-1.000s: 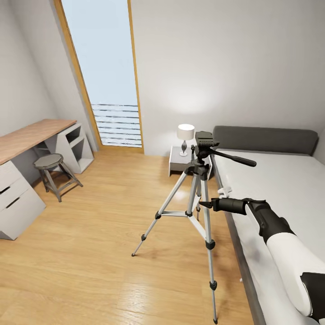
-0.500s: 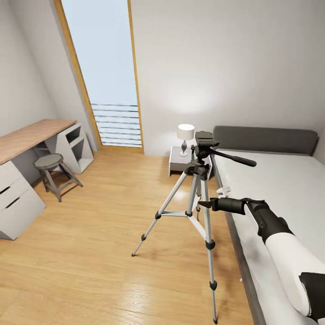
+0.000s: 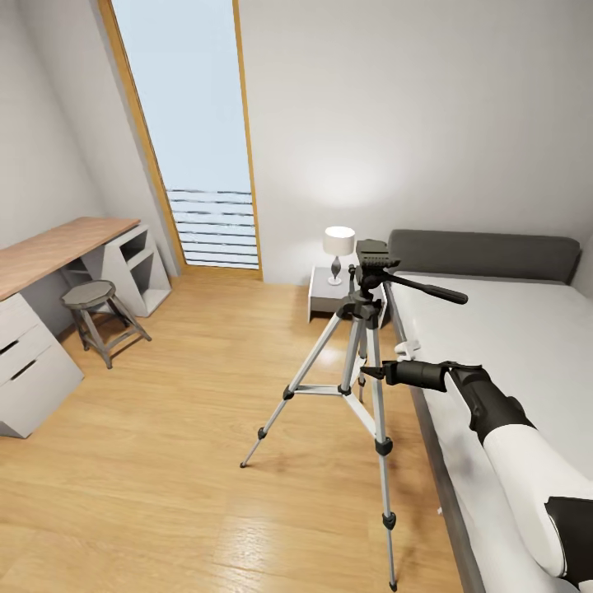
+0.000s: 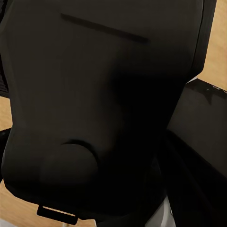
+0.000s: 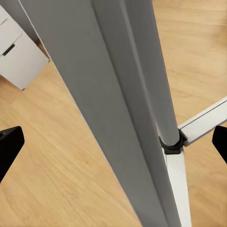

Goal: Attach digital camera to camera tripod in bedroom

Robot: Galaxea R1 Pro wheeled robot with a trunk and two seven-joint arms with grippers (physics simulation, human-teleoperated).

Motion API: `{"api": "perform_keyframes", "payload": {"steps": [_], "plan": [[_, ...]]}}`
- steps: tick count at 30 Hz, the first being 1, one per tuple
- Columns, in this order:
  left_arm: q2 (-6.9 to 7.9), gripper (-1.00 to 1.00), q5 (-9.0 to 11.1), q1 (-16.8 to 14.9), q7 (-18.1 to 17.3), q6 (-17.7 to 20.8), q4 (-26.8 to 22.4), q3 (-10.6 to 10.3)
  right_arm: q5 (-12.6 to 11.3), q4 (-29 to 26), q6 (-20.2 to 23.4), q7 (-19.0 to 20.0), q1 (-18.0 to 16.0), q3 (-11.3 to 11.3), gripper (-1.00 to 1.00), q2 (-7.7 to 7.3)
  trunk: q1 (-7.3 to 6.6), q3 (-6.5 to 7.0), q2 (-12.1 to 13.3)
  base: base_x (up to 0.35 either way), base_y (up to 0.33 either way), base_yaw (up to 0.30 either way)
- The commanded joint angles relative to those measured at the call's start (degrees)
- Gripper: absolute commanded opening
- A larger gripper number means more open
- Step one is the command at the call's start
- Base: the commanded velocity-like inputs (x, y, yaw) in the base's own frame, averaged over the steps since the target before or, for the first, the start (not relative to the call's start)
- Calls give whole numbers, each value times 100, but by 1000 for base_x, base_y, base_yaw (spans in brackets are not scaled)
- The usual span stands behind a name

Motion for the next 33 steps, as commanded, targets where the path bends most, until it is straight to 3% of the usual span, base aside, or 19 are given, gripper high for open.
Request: {"api": "perform_keyframes", "payload": {"steps": [1,7,8,14,27,33], "plan": [[-1,-100,0,-4,5,-18,4,44,5,-4,38,24,-4,-14,100,2,3,-10,-9,0,0,0],[-1,-100,1,-4,5,-18,4,44,1,63,-62,19,-4,-14,100,6,3,-10,-9,0,0,0],[-1,-100,1,-4,5,-18,5,44,2,82,-92,18,-4,-14,-100,6,3,-10,-9,0,0,0],[-1,-100,0,-3,5,-18,2,44,5,180,-313,13,-4,-14,-100,9,3,-10,-9,0,0,0],[18,-100,13,-3,19,-18,-33,65,17,193,-354,-21,-4,-15,-100,7,3,-10,-9,0,0,0],[90,-100,8,-3,75,-10,-336,62,23,193,-354,-31,-4,-20,-100,7,3,-10,-9,0,0,0]]}}
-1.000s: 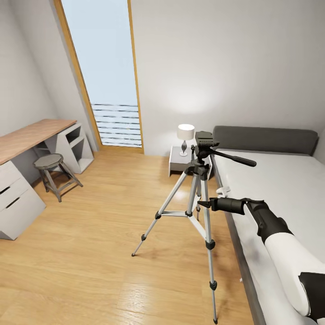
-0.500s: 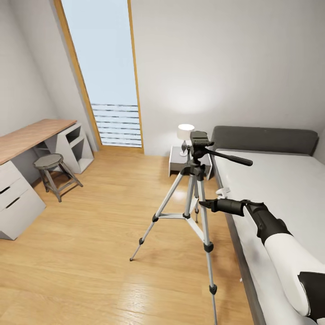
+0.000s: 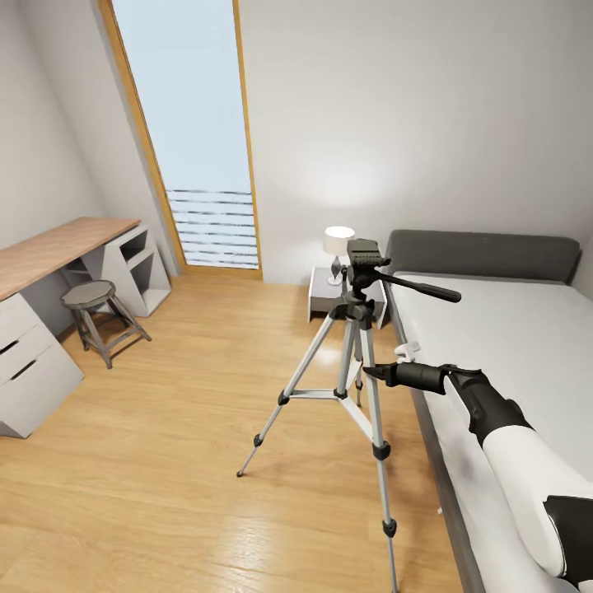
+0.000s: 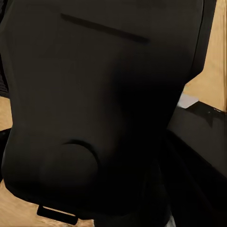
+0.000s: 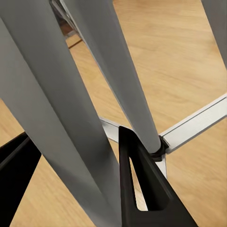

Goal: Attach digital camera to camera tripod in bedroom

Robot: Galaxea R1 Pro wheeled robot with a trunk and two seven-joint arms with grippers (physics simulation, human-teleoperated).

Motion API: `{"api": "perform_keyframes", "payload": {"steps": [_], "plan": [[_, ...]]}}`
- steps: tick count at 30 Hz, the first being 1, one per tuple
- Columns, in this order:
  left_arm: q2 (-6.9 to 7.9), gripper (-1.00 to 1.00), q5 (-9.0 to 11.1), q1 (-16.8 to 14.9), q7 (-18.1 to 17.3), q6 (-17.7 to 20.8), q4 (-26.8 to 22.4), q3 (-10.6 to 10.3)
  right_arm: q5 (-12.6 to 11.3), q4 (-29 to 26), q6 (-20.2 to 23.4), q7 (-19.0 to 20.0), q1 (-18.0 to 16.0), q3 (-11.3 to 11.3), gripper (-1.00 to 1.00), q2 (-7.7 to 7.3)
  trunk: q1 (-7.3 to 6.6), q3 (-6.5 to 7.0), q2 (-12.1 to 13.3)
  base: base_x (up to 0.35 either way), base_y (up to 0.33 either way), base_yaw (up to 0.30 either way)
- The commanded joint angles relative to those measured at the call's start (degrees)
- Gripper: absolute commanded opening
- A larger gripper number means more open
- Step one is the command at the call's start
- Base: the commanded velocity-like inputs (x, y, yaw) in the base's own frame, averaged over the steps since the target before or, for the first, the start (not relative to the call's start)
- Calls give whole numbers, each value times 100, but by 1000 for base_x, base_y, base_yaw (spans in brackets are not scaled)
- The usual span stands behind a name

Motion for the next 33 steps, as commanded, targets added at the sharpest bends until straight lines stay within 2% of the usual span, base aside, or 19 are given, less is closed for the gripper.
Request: {"api": "perform_keyframes", "payload": {"steps": [1,6,8,10,13,15,16,17,18,19,22,24,25,26,27,28,30,32,33], "plan": [[6,-100,9,-2,5,-17,-74,61,29,-2,33,14,-4,-15,-100,1,3,-10,-9,0,0,0],[66,-100,9,-2,22,-13,-385,67,19,2,33,13,-4,-17,-100,1,3,-10,-9,0,0,0],[141,-100,9,-4,49,28,-693,68,15,26,33,12,-4,-18,-100,1,3,-10,-9,0,0,0],[233,-100,9,-5,94,116,-1164,69,15,83,33,12,-4,-18,-100,1,3,-10,-9,0,0,0],[383,-100,9,-3,156,554,-2024,76,21,175,33,11,-4,-19,-100,-1,3,-10,-9,0,0,0],[503,-100,9,-4,192,1262,-2832,95,29,224,33,10,-4,-22,-100,-4,3,-10,-9,0,0,0],[579,-100,6,-5,235,1868,-3453,111,32,244,33,9,-4,-24,-100,-7,3,-10,-9,0,0,0],[610,-100,5,-5,269,2183,-3786,117,34,251,33,9,-4,-24,-100,-9,3,-10,-9,0,0,0],[656,-100,3,-4,361,2804,-4488,125,35,261,33,9,-4,-27,-100,-12,3,-10,-9,0,0,0],[672,-100,3,-7,417,3102,-4843,128,36,265,33,9,-4,-28,-100,-13,3,-10,-9,0,0,0],[716,-100,11,-45,798,4745,-6812,138,45,276,33,7,-4,-34,-100,-20,3,-10,-9,0,0,0],[716,-100,7,-114,851,5111,-7072,138,52,277,33,5,-4,-34,-100,-22,3,-10,-9,0,0,0],[715,-100,8,-332,884,5454,-7248,139,58,278,33,4,-4,-35,-100,-25,3,-10,-9,0,0,0],[710,-100,15,-494,897,5597,-7308,139,61,278,33,3,-4,-35,-100,-29,3,-10,-9,0,0,0],[698,-100,29,-892,916,5799,-7380,139,65,278,33,2,-4,-35,-100,-37,3,-10,-9,0,0,0],[689,-100,34,-1113,923,5870,-7394,140,67,278,33,2,-4,-35,-100,-40,3,-10,-9,0,0,0],[649,-100,45,-1800,937,6008,-7327,138,70,279,36,2,-4,-35,-100,-46,3,-10,-9,0,0,0],[521,-100,60,-2660,945,6098,-7078,137,76,279,39,1,-4,-34,-100,-49,3,-10,-9,0,0,0],[465,-100,62,-2878,946,6111,-6994,136,77,279,38,1,-4,-32,-100,-50,3,-10,-9,0,0,0]]}}
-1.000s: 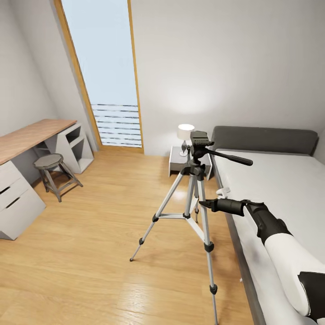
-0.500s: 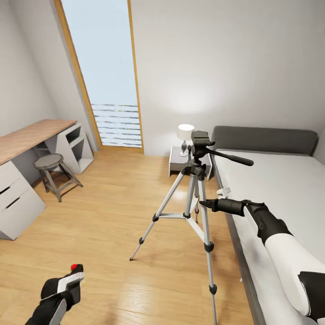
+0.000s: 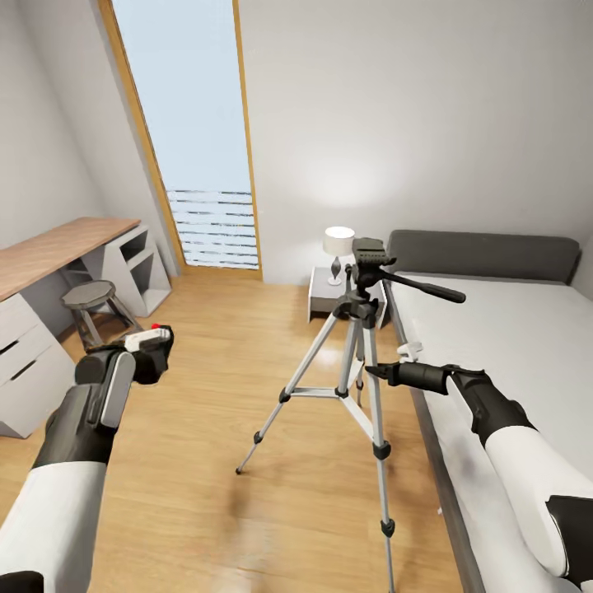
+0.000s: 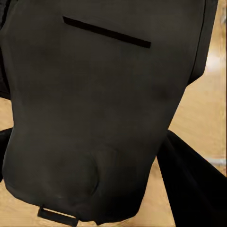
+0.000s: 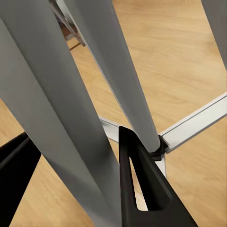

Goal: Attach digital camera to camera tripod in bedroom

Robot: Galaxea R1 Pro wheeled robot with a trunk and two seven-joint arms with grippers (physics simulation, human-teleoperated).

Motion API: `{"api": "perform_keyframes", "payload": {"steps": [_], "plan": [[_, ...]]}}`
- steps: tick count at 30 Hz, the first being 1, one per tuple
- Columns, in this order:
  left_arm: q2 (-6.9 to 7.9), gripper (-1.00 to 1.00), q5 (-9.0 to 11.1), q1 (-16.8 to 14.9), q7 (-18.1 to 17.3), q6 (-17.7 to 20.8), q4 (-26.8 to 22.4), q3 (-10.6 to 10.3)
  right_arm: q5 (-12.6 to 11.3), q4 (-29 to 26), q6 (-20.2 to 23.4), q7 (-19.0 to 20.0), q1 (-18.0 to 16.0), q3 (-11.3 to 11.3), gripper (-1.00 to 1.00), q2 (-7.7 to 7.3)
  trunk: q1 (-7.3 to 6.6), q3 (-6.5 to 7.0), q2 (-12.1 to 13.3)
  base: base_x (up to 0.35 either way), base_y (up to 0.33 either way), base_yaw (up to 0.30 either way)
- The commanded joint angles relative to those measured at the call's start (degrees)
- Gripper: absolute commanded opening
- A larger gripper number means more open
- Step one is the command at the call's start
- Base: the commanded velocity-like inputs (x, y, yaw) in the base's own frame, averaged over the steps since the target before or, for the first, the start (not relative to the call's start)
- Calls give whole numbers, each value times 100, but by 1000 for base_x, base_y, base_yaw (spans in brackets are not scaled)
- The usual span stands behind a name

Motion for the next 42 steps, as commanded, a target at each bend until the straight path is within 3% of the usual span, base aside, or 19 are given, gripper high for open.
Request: {"api": "perform_keyframes", "payload": {"steps": [1,2,4,5,6,8,13,18,21,24,27,29,38,42], "plan": [[-138,-100,6,-442,50,50,201,1,182,246,41,28,-3,-11,-100,-1,4,-12,-7,0,0,0],[-215,-100,6,-651,51,56,321,0,183,246,41,30,-3,-12,-100,-1,4,-12,-7,0,0,0],[-561,-100,5,-1466,52,72,883,-7,189,246,39,34,-3,-13,-100,-9,4,-12,-7,0,0,0],[-1110,-100,1,-2677,53,76,1862,-12,195,246,38,29,-2,-11,-100,-7,4,-12,-7,0,0,0],[-1271,-100,-6,-3012,53,75,2132,-15,194,246,38,20,-2,-9,-100,1,4,-12,-7,0,0,0],[-1431,-100,-9,-3425,53,76,2385,-17,196,246,38,7,-3,-7,-100,13,4,-12,-7,0,0,0],[-1583,-100,36,-4124,53,85,2620,-20,195,246,43,-10,-3,-9,-100,15,4,-12,-7,0,0,0],[-1583,-100,232,-4300,46,83,2575,-47,194,246,46,-14,-3,-12,-100,6,4,-12,-7,0,0,0],[-1583,-100,419,-4328,45,83,2301,-132,194,246,45,-15,-3,-13,-100,1,4,-12,-7,0,0,0],[-1583,-100,682,-4341,44,81,1899,-410,194,246,40,-15,-3,-13,-100,-1,4,-12,-7,0,0,0],[-1583,-100,1014,-4346,44,65,1654,-992,194,246,39,-14,-3,-10,-100,-2,4,-12,-7,0,0,0],[-1583,-100,1168,-4346,40,55,1599,-1163,194,246,39,-15,-3,-10,-100,-2,4,-12,-7,0,0,0],[-1583,-100,1936,-4347,42,31,1591,-1390,196,246,40,-16,-3,-10,-100,-5,4,-12,-7,0,0,0],[-1583,-100,2046,-4347,44,22,1641,-1422,198,246,38,-16,-3,-13,-100,-7,4,-12,-7,0,0,0]]}}
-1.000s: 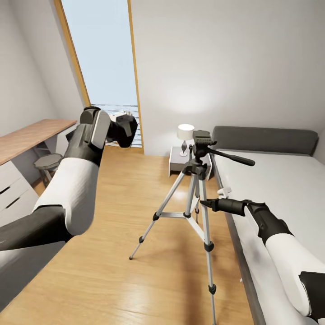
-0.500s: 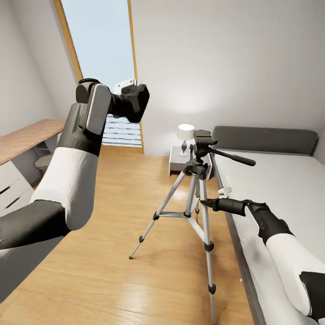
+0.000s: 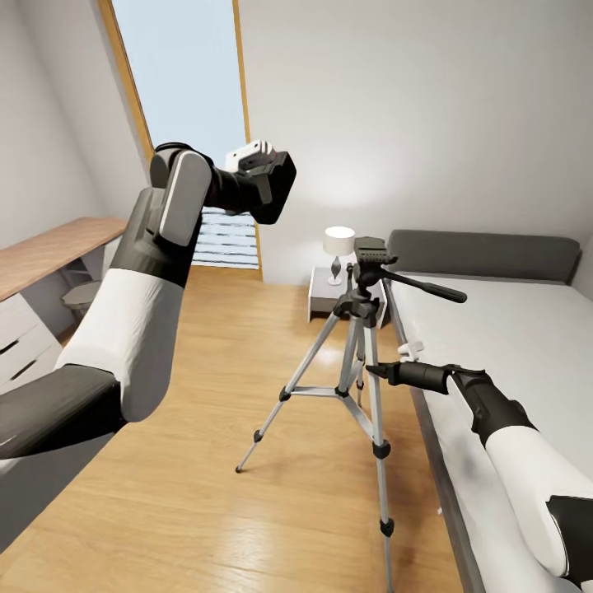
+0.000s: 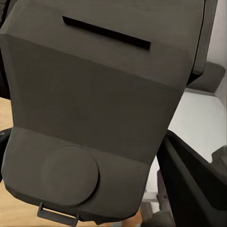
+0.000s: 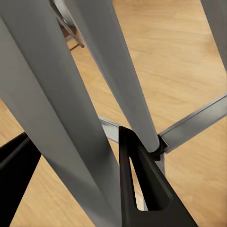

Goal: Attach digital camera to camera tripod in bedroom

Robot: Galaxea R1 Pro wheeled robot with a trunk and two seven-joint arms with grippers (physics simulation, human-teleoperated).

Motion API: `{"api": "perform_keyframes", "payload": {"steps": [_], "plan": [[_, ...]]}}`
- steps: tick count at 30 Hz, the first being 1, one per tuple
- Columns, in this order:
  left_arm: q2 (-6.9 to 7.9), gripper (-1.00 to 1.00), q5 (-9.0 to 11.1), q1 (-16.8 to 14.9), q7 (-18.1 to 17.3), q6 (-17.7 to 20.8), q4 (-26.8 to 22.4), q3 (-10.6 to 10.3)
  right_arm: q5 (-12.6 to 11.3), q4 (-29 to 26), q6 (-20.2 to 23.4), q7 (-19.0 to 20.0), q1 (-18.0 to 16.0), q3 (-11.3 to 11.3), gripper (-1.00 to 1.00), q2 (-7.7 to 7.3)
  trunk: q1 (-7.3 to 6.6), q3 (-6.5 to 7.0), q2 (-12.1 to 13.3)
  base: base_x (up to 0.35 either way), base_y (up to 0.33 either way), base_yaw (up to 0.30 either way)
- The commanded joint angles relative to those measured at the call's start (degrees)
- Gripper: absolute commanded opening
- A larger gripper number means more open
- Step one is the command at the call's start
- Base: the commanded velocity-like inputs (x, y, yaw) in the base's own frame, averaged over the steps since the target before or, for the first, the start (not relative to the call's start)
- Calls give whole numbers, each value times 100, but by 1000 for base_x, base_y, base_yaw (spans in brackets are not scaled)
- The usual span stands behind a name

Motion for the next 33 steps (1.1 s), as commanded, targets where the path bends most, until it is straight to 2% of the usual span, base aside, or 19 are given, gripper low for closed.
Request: {"api": "perform_keyframes", "payload": {"steps": [1,5,10,13,16,17,20,25,29,31,33], "plan": [[0,-100,58,-6,57,10,-2,-4,229,267,23,22,-5,-6,-100,-3,4,-11,-9,0,0,0],[0,-100,-40,-6,70,-21,-28,-46,229,267,26,22,-5,-5,-100,1,4,-11,-9,0,0,0],[0,-100,-332,-6,169,-38,-10,-349,221,267,30,22,-5,-6,-100,3,4,-11,-9,0,0,0],[0,-100,-425,-5,205,-21,-91,-437,219,267,31,22,-5,-6,-100,3,4,-11,-9,0,0,0],[0,-100,-500,-1,228,-12,-231,-641,218,267,31,22,-5,-6,-100,-5,4,-11,-9,0,0,0],[0,-100,-512,-3,221,-5,-310,-802,215,267,31,22,-5,-6,-100,-10,4,-11,-9,0,0,0],[0,-100,-537,-5,213,9,-457,-1076,218,267,28,22,-5,-6,-100,-13,4,-11,-9,0,0,0],[144,-100,-585,-6,205,17,-834,-1416,229,267,24,23,-5,-6,-100,-4,4,-11,-9,0,0,0],[280,-100,-604,-6,164,14,-903,-1744,233,267,23,22,-5,-6,-100,-4,4,-11,-9,0,0,0],[331,-100,-604,-12,48,12,-847,-1815,234,267,23,22,-5,-6,-100,-9,4,-11,-9,0,0,0],[418,-100,-608,-92,-406,10,-647,-1861,234,267,23,21,-5,-6,-100,-7,4,-11,-9,0,0,0]]}}
